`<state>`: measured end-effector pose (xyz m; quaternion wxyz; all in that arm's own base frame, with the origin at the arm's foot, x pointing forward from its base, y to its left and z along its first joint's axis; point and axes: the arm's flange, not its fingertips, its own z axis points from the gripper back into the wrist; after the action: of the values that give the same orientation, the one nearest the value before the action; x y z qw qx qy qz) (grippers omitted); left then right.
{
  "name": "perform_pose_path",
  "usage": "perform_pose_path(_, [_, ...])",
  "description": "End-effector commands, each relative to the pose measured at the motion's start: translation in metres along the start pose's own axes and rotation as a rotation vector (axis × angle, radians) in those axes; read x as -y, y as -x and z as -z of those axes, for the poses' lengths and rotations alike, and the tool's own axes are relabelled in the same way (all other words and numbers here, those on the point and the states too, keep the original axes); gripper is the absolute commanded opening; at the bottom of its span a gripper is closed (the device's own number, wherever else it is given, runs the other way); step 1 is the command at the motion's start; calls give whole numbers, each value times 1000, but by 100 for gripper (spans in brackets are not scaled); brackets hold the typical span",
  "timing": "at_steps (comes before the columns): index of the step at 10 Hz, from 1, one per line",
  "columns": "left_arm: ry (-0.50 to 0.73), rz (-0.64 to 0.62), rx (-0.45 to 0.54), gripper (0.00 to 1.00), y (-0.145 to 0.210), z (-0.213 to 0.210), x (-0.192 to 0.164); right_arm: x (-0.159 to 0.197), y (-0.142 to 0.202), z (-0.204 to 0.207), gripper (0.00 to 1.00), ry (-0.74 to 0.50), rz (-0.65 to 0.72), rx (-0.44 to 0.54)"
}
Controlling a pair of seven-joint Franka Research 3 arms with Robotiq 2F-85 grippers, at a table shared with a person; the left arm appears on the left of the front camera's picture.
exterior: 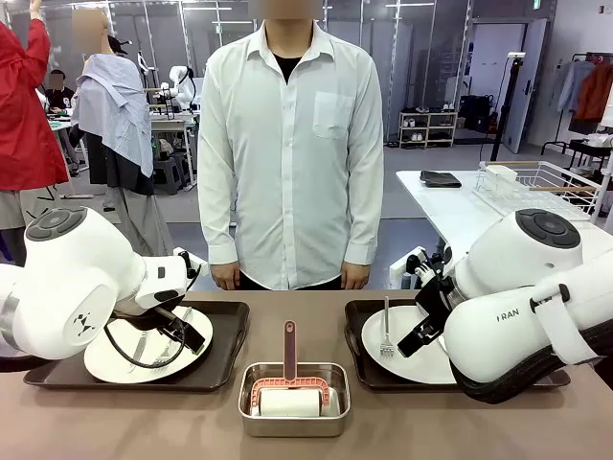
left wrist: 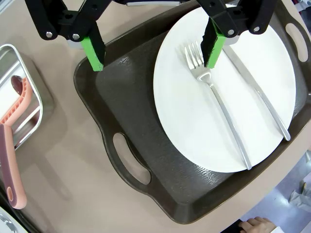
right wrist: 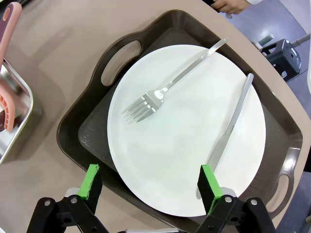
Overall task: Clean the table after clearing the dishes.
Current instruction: When the left (or right) Handle tray is removed, use the left hand (or right hand) to clean the left (or right) side of the table with the Lint Roller.
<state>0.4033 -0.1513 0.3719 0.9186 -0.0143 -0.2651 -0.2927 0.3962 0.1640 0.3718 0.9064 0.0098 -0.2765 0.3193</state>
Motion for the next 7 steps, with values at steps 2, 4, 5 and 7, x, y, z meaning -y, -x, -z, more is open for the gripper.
perform_pose_path(2, [0, 0, 0, 100, 0, 0, 0, 0, 0, 0, 100, -1, 1, 0])
perform_pose_path(4, [0, 0, 0, 100, 0, 0, 0, 0, 0, 0, 100, -1, 1, 0])
perform_pose_path(5, [0, 0, 0, 100, 0, 0, 0, 0, 0, 0, 100, -1, 1, 0])
perform_pose_path(7, [-28, 27, -19, 100, -8, -4, -6, 7, -9, -8, 100, -30, -6, -5])
